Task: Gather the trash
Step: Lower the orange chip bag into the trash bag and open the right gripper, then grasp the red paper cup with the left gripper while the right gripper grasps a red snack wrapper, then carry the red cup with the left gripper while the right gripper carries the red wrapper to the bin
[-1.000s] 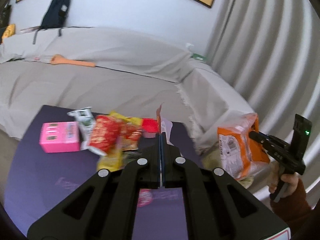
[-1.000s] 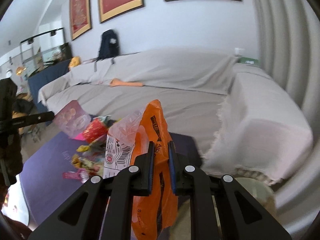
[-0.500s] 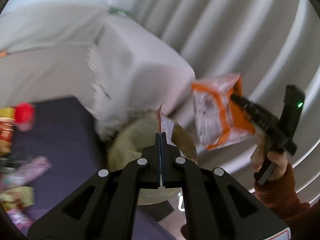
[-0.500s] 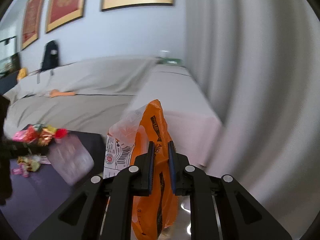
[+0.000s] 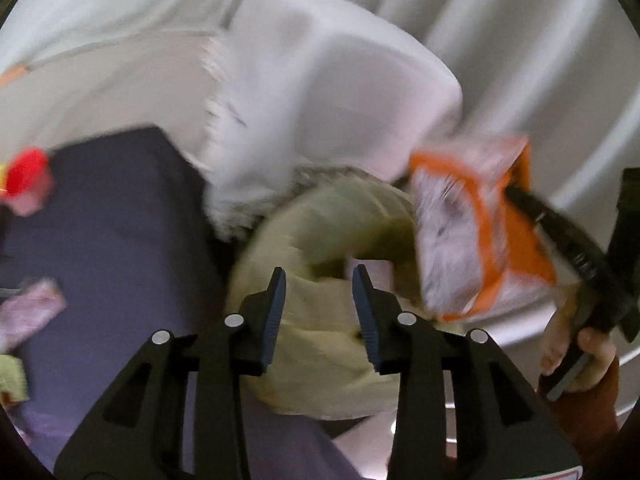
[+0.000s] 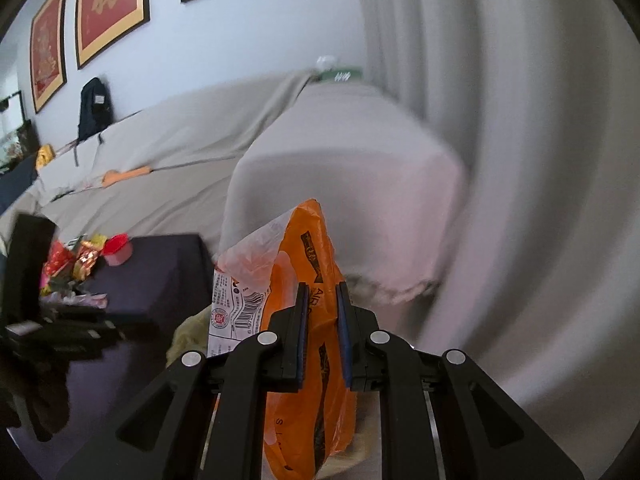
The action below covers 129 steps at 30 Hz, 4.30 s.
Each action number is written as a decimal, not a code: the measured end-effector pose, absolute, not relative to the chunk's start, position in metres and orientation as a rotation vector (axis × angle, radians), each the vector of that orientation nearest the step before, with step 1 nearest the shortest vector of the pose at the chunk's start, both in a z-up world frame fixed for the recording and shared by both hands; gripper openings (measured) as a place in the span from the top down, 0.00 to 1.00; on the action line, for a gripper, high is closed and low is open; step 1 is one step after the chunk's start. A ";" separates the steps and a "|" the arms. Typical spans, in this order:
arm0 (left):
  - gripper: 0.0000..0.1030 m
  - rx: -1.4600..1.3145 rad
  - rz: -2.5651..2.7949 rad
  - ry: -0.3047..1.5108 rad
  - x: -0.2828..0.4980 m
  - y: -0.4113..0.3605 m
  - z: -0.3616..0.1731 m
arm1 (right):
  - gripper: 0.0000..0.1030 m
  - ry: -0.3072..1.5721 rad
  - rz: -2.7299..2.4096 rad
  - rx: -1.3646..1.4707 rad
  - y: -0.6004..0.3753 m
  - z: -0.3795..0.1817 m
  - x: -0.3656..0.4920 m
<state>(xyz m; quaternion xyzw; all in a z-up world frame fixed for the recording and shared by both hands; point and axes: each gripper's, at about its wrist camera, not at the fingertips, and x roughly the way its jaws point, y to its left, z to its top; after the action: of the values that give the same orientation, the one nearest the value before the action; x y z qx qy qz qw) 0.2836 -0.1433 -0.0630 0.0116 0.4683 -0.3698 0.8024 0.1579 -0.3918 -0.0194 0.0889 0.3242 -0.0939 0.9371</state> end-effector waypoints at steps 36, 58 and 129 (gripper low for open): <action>0.55 -0.196 -0.304 0.808 0.274 0.153 -0.050 | 0.47 0.732 -0.073 0.152 -0.282 -0.045 0.193; 0.48 -0.109 -0.436 0.789 0.357 0.206 -0.043 | 0.37 0.829 0.206 0.051 -0.116 -0.073 0.292; 0.47 -0.158 -0.284 0.617 0.249 0.171 0.047 | 0.84 0.637 0.347 0.060 -0.117 0.043 0.261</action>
<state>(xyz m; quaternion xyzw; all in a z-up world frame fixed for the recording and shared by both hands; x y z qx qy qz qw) 0.2486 0.1712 0.0469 -0.0774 0.3022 -0.1393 0.9398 0.2614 -0.1169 0.0431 0.0294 0.3117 0.1698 0.9344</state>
